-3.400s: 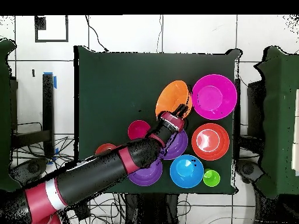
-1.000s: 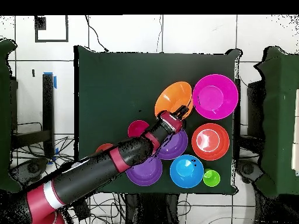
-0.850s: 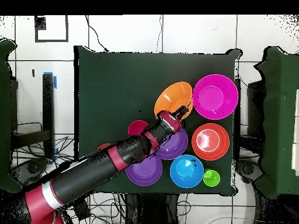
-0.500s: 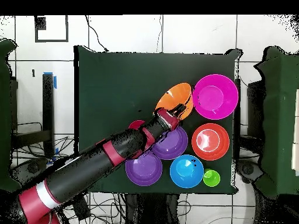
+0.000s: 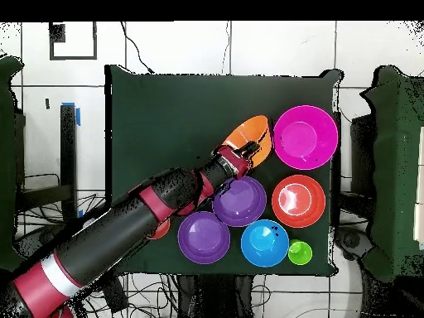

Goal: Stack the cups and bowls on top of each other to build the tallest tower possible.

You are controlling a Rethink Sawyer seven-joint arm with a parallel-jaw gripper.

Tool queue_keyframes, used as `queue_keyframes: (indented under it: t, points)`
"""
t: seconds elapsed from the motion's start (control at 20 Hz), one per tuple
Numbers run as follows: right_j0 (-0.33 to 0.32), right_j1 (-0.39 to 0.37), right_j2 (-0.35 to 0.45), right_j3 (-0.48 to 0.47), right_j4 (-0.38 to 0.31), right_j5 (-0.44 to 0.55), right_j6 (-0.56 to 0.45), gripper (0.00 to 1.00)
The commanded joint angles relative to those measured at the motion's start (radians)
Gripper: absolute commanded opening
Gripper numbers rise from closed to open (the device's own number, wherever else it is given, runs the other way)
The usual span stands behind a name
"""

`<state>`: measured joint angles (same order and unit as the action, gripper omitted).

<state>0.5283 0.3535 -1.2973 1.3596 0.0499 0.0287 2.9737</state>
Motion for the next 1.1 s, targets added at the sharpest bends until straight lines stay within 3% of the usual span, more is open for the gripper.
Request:
queue_keyframes:
  t: [0.05, 0.45, 1.1]
  points:
    - [-0.037, -0.087, 0.214, -0.214, -0.102, 0.190, -0.218, 0.00]
    - [-0.043, -0.014, 0.191, -0.324, -0.109, 0.328, -0.163, 0.00]
    - [-0.098, 0.021, 0.273, -0.523, -0.088, 0.594, -0.214, 0.00]
